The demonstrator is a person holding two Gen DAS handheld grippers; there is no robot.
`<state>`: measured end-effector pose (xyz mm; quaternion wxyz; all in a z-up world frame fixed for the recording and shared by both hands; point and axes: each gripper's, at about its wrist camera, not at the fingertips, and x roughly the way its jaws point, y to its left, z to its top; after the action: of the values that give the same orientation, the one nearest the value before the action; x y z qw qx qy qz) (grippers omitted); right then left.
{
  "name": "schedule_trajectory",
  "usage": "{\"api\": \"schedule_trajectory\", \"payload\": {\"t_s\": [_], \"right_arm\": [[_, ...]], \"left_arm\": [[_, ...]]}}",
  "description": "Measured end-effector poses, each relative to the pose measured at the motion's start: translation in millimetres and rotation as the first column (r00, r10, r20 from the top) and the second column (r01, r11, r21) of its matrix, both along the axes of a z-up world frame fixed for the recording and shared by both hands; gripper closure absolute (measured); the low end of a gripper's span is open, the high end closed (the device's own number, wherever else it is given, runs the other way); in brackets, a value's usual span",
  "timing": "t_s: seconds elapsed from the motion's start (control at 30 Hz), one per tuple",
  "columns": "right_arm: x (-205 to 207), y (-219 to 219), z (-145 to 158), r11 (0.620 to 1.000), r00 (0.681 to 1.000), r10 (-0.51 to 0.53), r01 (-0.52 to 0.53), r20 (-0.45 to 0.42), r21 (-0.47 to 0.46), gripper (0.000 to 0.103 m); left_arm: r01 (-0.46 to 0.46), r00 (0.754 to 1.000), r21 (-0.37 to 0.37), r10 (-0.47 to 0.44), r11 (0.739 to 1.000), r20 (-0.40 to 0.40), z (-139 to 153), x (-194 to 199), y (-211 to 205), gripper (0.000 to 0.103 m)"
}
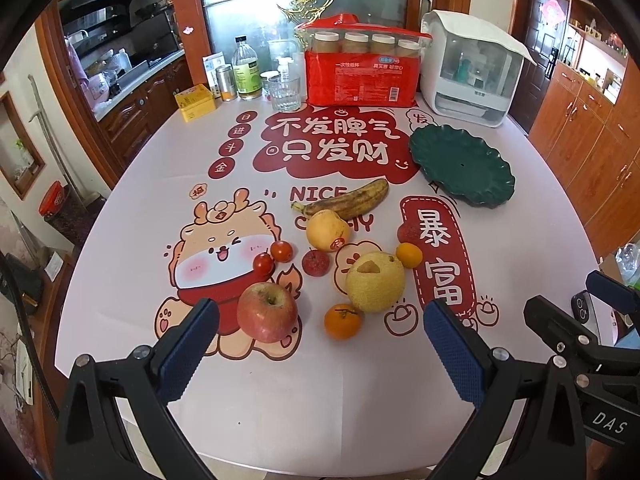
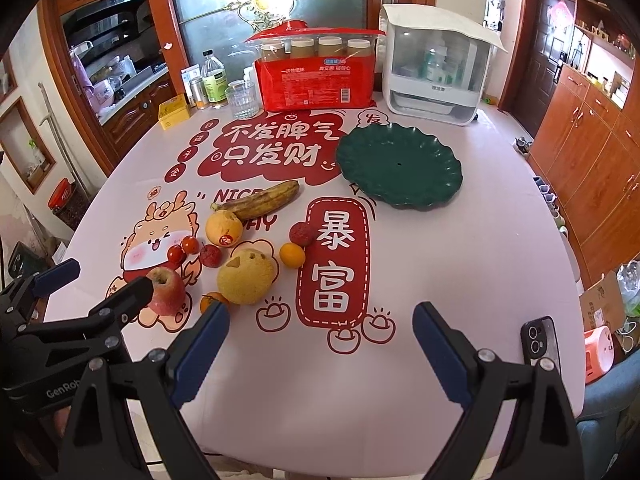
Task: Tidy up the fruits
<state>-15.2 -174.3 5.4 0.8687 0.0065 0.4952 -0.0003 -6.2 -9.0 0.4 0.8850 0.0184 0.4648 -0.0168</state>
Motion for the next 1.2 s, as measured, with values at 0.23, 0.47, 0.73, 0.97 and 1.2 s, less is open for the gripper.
{"api": "schedule_trajectory", "payload": {"t_s": [0.23,0.47,0.73,0.97,1.2], "right_arm": [[-5.4,0.1,0.6,1.000,1.000,0.014,-0.014,0.006,0.005,0.009],[-10.0,-1.6,4.9,1.000,1.000,0.016,-0.016,0.015,0.012,0.009],[-16.5,-0.7,7.5,0.999,1.000,0.025,-0.025,0.016,0.030,0.009],[-17.7,-3.6,9.2,1.000,1.000,0.013,-0.013,0.020,0.028,0.009],[-12.1,-4.4,7.0,1.000,1.000,0.006,-0.006,0.018,0.024,0.009]], "left_arm": [[-0.012,1.000,0.009,0.012,1.000,0.006,-2.4,-8.0,-0.7,0.002],[-0.018,1.000,0.020,0.018,1.000,0.017,1.2,-15.1,-2.7,0.002],[-0.030,0.999,0.031,0.030,0.999,0.022,1.7,-26.9,-1.7,0.002],[-0.020,1.000,0.034,0.019,0.999,0.020,3.5,-28.9,-3.1,0.002],[-0.015,1.000,0.038,0.015,0.999,0.017,4.0,-24.3,-5.9,0.002]]}}
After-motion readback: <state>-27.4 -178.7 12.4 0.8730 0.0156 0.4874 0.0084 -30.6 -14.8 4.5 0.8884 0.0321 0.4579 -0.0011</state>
